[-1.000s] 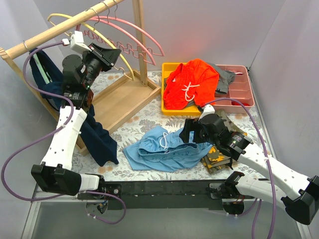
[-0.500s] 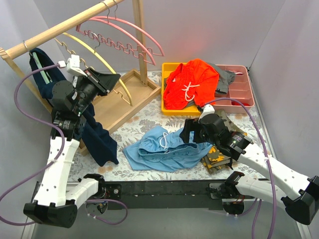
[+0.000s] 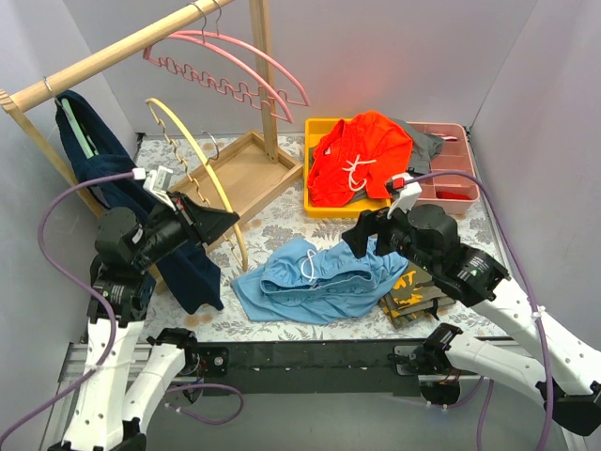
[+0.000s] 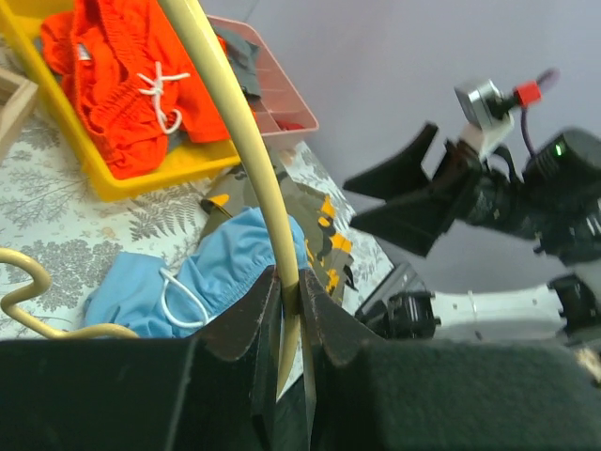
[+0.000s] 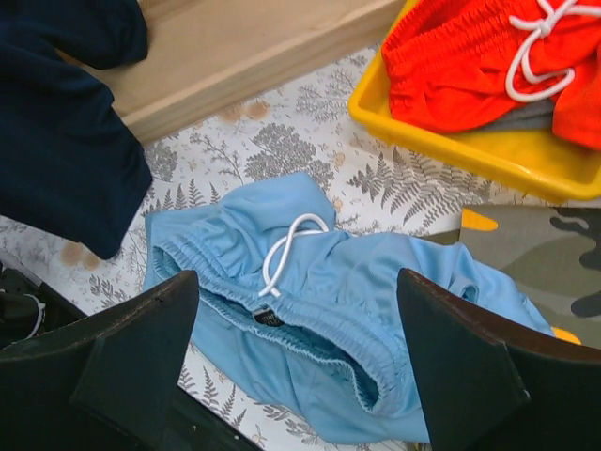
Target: Place the shorts on the hanger
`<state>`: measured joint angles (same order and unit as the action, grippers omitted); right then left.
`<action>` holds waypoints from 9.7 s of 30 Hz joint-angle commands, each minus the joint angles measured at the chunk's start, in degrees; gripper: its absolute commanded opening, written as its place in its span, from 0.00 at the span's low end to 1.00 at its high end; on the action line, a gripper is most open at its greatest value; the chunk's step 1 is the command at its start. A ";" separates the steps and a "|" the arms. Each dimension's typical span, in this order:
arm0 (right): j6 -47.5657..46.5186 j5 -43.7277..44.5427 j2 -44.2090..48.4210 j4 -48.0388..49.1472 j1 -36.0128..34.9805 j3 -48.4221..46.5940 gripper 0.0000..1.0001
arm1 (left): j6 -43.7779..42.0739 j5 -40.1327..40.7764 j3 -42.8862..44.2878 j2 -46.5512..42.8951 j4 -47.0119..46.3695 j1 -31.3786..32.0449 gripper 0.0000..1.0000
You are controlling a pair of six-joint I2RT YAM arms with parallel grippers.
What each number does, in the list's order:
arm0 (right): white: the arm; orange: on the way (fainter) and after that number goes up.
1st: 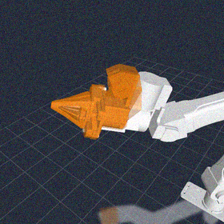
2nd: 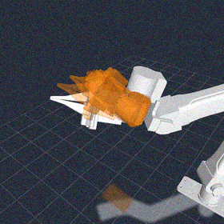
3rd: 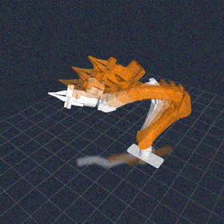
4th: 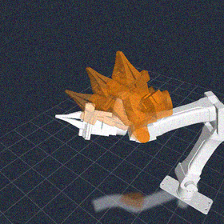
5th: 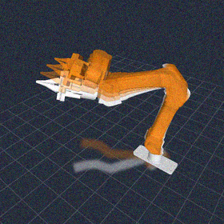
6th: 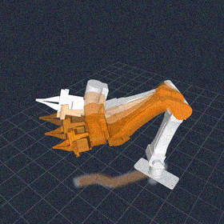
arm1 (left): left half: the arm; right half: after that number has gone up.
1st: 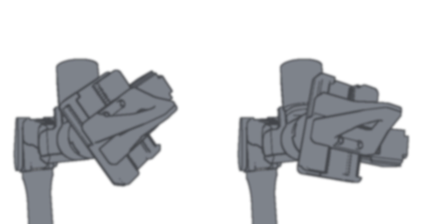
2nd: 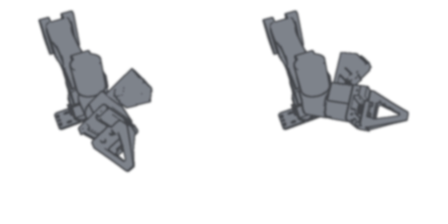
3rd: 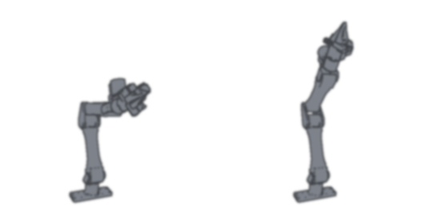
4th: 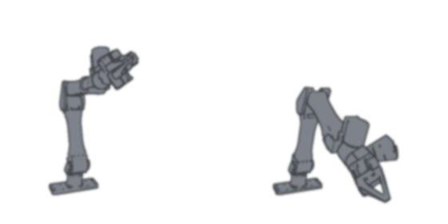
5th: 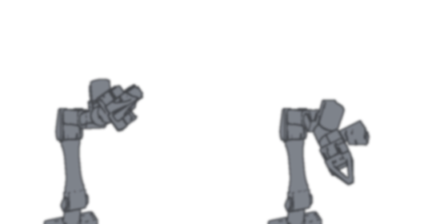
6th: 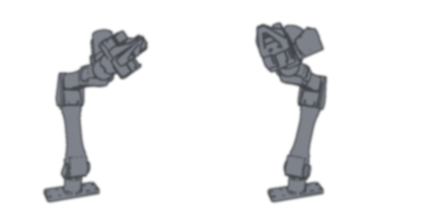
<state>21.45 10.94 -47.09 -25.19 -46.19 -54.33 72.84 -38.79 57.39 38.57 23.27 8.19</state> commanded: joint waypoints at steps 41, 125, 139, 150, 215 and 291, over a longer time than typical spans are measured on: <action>-4.41 -6.71 15.81 13.23 0.14 2.99 0.85 | 25.58 -25.81 -16.93 21.64 -54.96 36.11 0.00; 46.48 13.31 -10.47 -2.75 -0.04 -13.79 0.01 | -21.07 38.08 7.83 30.96 5.30 48.15 0.60; 46.57 13.14 -13.82 -2.67 -0.04 -16.25 0.01 | -21.33 37.38 6.34 30.43 6.35 50.61 0.63; 47.81 12.88 -14.96 -3.64 -0.04 -17.74 0.01 | -22.21 52.48 5.37 34.11 5.65 55.80 0.40; 15.81 5.93 9.12 -2.14 -1.62 22.86 0.39 | -27.31 30.79 18.02 11.18 40.72 56.06 0.00; 3.76 27.54 -15.58 -9.26 -17.09 -24.78 0.35 | -21.69 54.86 -17.92 -5.69 -17.80 56.68 0.00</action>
<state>21.45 30.35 -67.53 -35.22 -62.63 -80.09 48.45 10.02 41.06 36.34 16.93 64.97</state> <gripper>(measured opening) 0.267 0.129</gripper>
